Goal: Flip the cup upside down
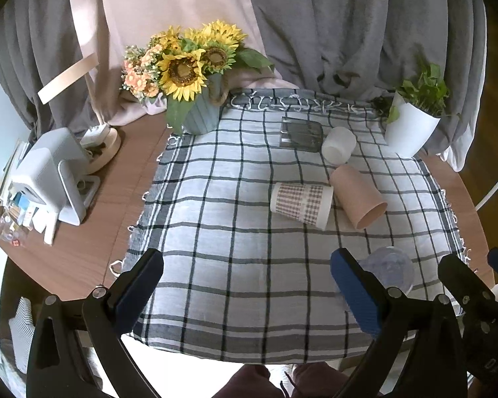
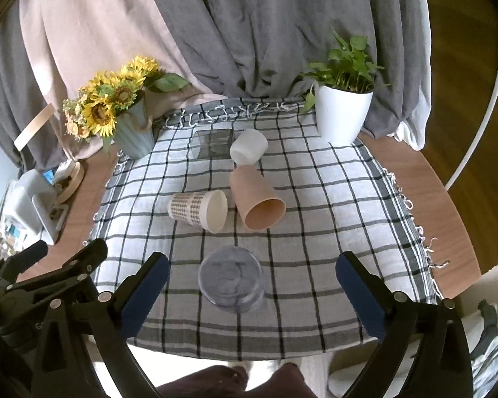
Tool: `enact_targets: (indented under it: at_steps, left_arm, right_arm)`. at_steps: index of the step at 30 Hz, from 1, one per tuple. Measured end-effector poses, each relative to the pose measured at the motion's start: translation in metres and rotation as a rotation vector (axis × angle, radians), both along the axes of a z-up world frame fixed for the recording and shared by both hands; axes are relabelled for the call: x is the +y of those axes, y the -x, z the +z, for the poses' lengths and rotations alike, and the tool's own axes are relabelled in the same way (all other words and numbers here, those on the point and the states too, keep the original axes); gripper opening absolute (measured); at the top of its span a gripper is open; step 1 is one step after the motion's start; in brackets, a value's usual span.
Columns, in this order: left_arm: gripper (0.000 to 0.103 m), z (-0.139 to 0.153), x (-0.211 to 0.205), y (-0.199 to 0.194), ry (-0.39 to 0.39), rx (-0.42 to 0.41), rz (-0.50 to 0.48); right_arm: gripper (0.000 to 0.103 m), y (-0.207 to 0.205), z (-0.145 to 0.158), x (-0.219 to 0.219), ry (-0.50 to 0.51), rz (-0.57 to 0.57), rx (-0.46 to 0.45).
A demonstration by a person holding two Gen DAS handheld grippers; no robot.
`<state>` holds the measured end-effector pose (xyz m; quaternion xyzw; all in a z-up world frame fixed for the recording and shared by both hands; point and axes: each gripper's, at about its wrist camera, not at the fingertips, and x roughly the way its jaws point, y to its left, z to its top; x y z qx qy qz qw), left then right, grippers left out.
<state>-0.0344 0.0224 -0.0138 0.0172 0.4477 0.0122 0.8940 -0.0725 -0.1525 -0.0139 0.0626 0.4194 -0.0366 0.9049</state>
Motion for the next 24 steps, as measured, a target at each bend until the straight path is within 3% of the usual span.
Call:
enact_targets:
  at_steps: [24]
  left_arm:
    - [0.103, 0.002, 0.008, -0.012, 0.002, -0.006, -0.037]
  right_arm:
    - [0.102, -0.003, 0.001, 0.01, 0.01, -0.03, 0.015]
